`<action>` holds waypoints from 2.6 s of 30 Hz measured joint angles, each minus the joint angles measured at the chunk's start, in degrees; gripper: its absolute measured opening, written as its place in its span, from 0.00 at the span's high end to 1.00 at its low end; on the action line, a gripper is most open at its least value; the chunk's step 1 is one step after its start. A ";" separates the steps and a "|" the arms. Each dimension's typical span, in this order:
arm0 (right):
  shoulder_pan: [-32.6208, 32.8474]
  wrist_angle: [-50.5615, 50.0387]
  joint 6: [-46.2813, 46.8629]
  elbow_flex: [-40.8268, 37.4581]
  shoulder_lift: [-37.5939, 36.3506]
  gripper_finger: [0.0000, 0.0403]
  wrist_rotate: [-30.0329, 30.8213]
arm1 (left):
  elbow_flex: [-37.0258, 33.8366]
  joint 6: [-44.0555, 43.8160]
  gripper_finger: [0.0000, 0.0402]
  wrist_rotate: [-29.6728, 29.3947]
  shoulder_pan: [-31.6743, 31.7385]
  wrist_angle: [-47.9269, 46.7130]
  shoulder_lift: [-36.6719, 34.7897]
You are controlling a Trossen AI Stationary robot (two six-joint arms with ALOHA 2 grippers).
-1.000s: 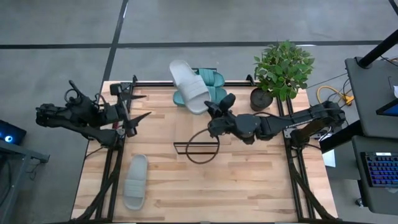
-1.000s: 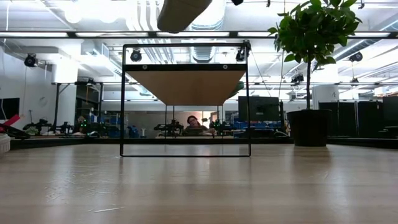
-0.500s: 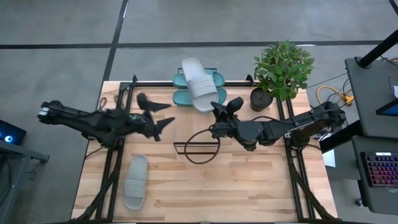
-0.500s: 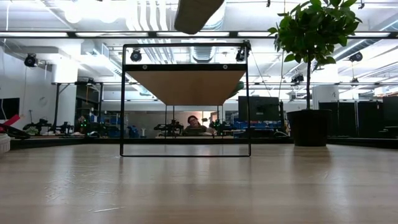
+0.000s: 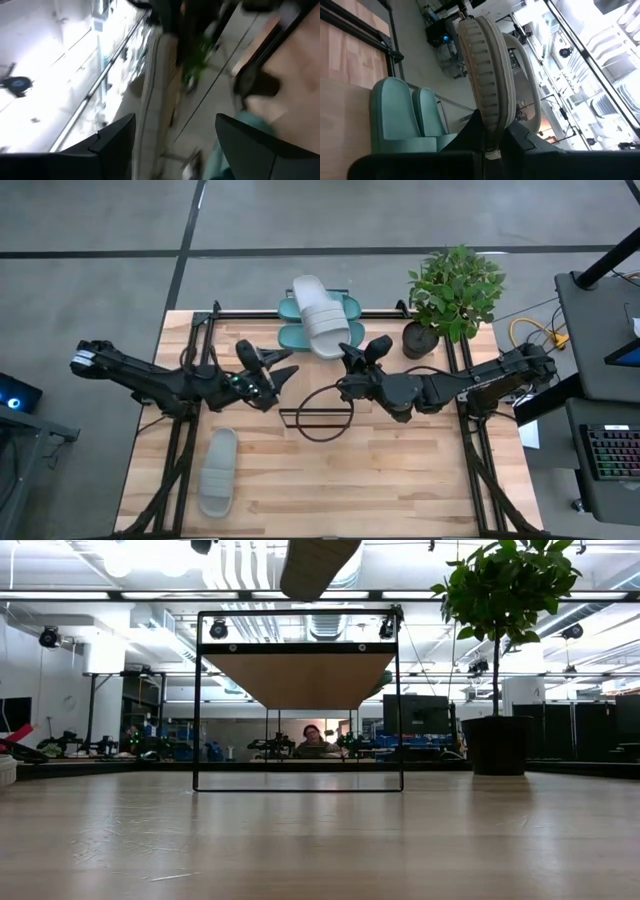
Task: Pick and place slides into the shelf
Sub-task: Put the right gray slide on the shelf
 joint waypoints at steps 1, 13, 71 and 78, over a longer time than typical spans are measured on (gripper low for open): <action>0.16 -0.28 0.01 -0.03 0.00 0.95 0.00 | 0.00 1.53 0.36 -1.67 0.00 1.56 0.54; 1.49 -1.43 0.61 0.00 0.00 0.95 -0.04 | 0.00 2.86 0.36 -1.38 -0.16 3.55 1.29; 1.36 -4.02 3.94 0.32 -0.63 0.78 -5.99 | 11.67 -2.82 0.92 -2.32 2.14 2.49 14.67; 3.13 -7.35 10.05 0.32 -5.69 0.57 -5.65 | 8.38 -14.62 0.92 4.77 2.10 -1.02 6.97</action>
